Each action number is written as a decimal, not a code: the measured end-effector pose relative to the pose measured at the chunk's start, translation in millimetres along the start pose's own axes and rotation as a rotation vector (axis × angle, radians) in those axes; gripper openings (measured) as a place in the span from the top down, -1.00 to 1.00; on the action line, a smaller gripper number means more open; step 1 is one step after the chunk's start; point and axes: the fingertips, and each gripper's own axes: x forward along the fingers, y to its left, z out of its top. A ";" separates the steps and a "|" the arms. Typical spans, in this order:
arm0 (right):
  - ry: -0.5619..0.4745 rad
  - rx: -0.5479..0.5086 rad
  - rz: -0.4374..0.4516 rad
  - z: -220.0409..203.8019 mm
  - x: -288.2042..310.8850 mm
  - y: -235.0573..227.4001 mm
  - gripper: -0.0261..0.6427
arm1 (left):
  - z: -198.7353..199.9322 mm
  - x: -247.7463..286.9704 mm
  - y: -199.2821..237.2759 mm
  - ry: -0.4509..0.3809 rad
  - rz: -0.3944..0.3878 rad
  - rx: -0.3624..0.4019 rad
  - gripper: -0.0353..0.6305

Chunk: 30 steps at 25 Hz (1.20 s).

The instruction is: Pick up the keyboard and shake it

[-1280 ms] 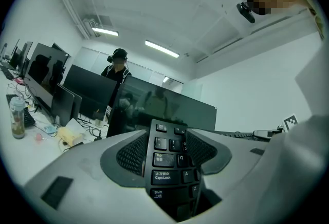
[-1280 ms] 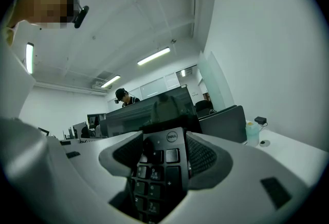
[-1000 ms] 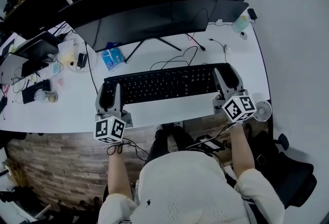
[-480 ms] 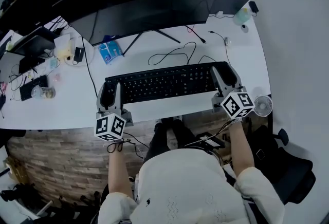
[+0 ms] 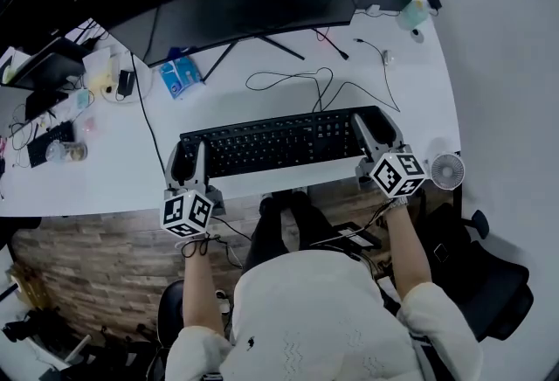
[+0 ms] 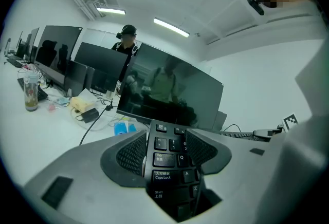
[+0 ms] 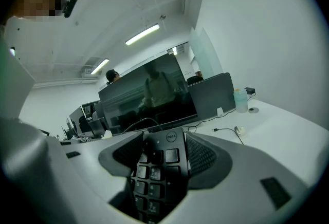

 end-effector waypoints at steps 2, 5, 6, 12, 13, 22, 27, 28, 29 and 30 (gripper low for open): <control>0.021 0.007 -0.006 -9.2 0.2 -2.9 0.18 | -9.3 -0.5 2.1 0.020 0.006 -0.005 0.20; 0.047 0.017 -0.013 -20.8 1.6 -6.2 0.18 | -19.8 -0.2 5.0 0.044 0.014 -0.010 0.20; 0.054 0.019 -0.015 -24.1 1.7 -6.9 0.18 | -22.7 -0.5 5.9 0.051 0.017 -0.012 0.20; 0.108 0.038 -0.026 -46.9 4.2 -12.8 0.18 | -45.0 -1.8 13.1 0.099 0.035 -0.025 0.20; 0.118 0.041 -0.028 -51.2 5.0 -14.4 0.18 | -49.1 -1.5 14.3 0.108 0.039 -0.027 0.20; 0.202 0.072 -0.050 -86.6 9.8 -26.1 0.17 | -83.3 -0.9 23.4 0.187 0.066 -0.047 0.20; 0.243 0.090 -0.062 -107.7 12.3 -33.6 0.17 | -103.0 1.0 28.6 0.227 0.079 -0.055 0.20; 0.251 0.092 -0.064 -111.2 13.0 -34.8 0.17 | -106.6 1.2 29.6 0.235 0.082 -0.057 0.20; 0.259 0.094 -0.066 -114.8 13.9 -36.0 0.17 | -110.3 1.4 30.9 0.243 0.084 -0.060 0.20; 0.267 0.097 -0.067 -118.7 14.7 -37.1 0.17 | -114.2 1.6 32.3 0.252 0.087 -0.063 0.20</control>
